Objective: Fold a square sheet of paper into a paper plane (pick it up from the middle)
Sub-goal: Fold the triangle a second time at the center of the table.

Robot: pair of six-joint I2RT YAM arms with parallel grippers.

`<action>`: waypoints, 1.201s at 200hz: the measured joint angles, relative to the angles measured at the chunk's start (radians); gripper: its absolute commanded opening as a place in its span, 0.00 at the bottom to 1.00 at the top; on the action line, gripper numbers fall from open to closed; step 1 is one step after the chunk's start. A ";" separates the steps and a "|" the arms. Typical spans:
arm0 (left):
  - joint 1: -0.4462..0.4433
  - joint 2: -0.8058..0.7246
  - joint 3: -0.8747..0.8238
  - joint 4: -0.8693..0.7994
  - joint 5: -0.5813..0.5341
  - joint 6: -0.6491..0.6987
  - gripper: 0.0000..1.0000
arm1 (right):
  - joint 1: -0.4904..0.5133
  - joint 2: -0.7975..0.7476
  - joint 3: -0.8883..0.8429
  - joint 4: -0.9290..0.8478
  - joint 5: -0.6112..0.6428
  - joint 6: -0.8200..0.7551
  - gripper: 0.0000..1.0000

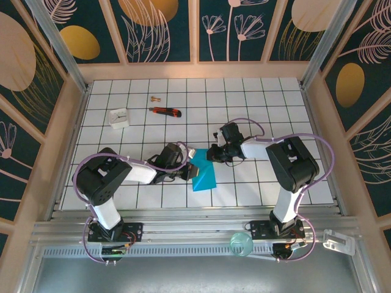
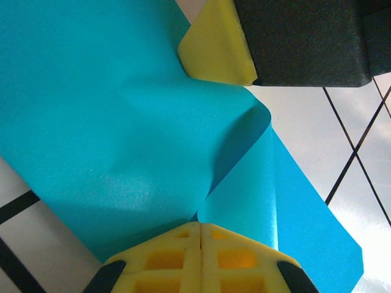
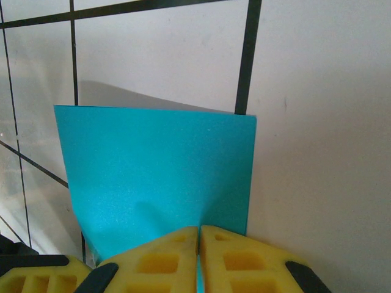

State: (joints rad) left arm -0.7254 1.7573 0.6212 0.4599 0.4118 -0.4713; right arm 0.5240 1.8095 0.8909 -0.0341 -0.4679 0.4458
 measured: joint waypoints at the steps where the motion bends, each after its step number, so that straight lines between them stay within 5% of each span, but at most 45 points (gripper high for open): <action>1: 0.000 0.000 0.000 0.000 0.000 0.000 0.00 | 0.000 0.000 0.000 0.000 0.000 0.000 0.12; 101: 0.000 0.006 0.039 -0.071 0.004 0.053 0.00 | 0.003 -0.014 0.040 -0.067 0.035 -0.023 0.18; 171: 0.000 0.010 0.047 -0.079 0.004 0.053 0.00 | 0.003 -0.204 -0.018 -0.093 0.047 -0.014 0.19; 240: 0.000 0.013 0.050 -0.079 0.005 0.053 0.00 | 0.010 -0.033 0.046 -0.044 0.020 -0.015 0.15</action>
State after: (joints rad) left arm -0.7254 1.7699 0.6708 0.3809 0.4164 -0.4187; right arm 0.5335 1.7763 0.9367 -0.0784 -0.4477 0.4309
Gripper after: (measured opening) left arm 0.061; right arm 0.156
